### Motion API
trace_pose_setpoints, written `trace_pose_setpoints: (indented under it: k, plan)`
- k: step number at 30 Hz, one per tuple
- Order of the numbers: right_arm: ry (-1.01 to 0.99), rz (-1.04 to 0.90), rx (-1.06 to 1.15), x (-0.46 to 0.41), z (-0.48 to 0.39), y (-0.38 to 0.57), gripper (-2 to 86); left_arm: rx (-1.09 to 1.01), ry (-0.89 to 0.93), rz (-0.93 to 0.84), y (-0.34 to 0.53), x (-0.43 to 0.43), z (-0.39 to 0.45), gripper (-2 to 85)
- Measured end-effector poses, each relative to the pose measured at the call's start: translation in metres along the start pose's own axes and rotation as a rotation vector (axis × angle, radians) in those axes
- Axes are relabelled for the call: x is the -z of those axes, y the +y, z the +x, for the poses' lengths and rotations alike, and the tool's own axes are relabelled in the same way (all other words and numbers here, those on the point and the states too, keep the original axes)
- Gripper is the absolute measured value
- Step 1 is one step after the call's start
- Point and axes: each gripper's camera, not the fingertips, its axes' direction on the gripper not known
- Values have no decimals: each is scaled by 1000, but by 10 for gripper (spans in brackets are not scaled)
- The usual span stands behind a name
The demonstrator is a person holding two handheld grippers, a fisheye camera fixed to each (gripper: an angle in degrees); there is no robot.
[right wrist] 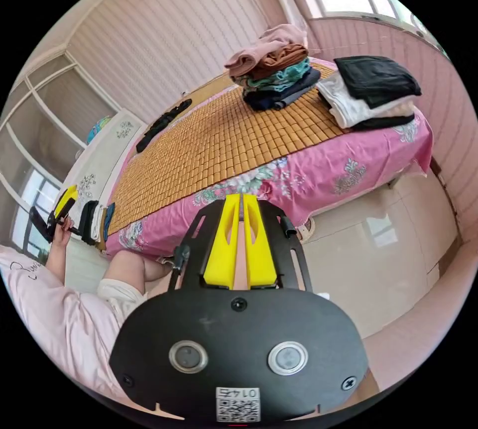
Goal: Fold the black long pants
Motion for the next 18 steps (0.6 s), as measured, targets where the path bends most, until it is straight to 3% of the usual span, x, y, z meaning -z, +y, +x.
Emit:
trace_pose_setpoints:
  k: [3, 7, 12, 18]
  plan:
    - [-25, 65, -114, 17, 57, 26, 9, -179, 95, 129, -87, -46, 81, 79]
    - [-130, 57, -245, 13, 120, 34, 21, -264, 272, 209, -166, -121, 161, 81]
    - [-38, 136, -227, 20, 161, -19, 53, -377, 500, 121, -250, -276, 273, 75]
    - [88, 442, -329, 45, 223, -115, 90, -403, 630, 33, -330, -439, 379, 71]
